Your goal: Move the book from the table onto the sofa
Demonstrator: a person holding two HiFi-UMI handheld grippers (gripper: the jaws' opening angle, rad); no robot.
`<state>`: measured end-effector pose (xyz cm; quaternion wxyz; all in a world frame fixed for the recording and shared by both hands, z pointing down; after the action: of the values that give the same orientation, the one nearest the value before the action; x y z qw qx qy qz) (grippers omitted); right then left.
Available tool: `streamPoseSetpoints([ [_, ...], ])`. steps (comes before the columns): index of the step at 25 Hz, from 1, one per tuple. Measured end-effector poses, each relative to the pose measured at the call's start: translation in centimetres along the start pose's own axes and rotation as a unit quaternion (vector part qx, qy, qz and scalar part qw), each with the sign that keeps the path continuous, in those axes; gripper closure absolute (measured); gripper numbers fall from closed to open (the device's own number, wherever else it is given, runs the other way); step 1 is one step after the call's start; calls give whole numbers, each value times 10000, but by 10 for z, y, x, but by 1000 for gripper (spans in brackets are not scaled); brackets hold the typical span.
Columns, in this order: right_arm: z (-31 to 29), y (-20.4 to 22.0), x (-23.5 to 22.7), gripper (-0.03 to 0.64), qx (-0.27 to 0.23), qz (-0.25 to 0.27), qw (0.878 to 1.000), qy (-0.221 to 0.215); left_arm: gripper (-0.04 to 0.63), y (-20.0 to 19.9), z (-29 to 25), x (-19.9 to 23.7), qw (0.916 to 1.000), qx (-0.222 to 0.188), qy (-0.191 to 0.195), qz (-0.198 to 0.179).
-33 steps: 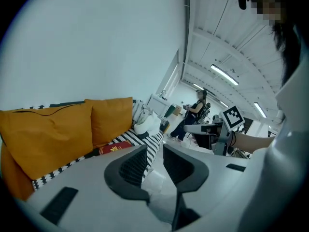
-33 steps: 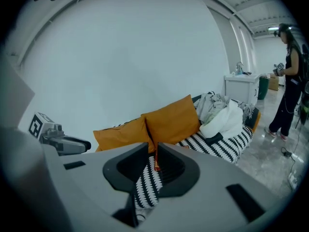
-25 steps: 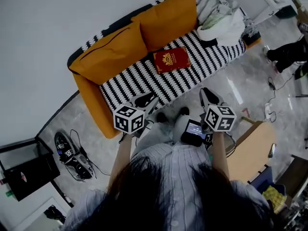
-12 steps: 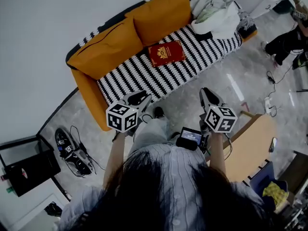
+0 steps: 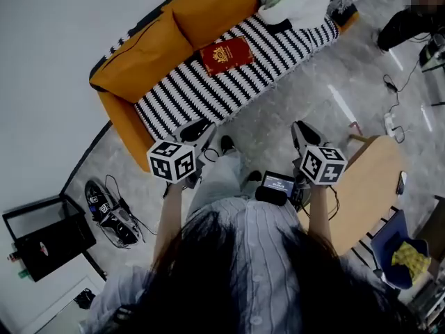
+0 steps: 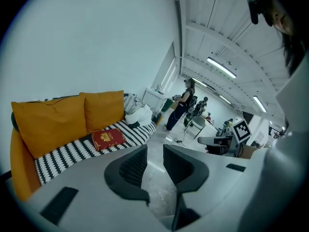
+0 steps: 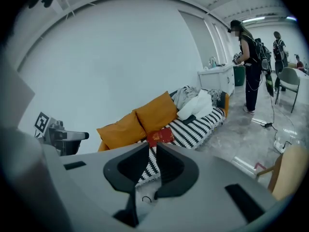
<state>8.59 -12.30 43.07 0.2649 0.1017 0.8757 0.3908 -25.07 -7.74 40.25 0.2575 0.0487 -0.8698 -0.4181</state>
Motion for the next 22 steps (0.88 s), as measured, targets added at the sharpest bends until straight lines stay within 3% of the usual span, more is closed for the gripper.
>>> streamPoseSetpoints([
  [10,45,27,-14,566,31,82,10000,6,483,27,21,-45,9991,-219,-224,-272],
  [14,56,31,-6,566,-41,150,9999,2,483,28,36,-50,9987,-412,-208,-223],
  [22,80,48,-8,566,-133,100,9998,97,483,42,41,-69,9984,-394,-105,-396],
])
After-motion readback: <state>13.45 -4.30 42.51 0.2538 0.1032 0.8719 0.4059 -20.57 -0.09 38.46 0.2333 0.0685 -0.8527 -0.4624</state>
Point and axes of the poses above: the fingertips, and each gripper's own axes: z backward along the fingers, x to its left, y out of its underside, the point moved 9 cm from there along z, backward along the fingers, and after that the axes turned 1 degree about -y, right-handed, at the moved point
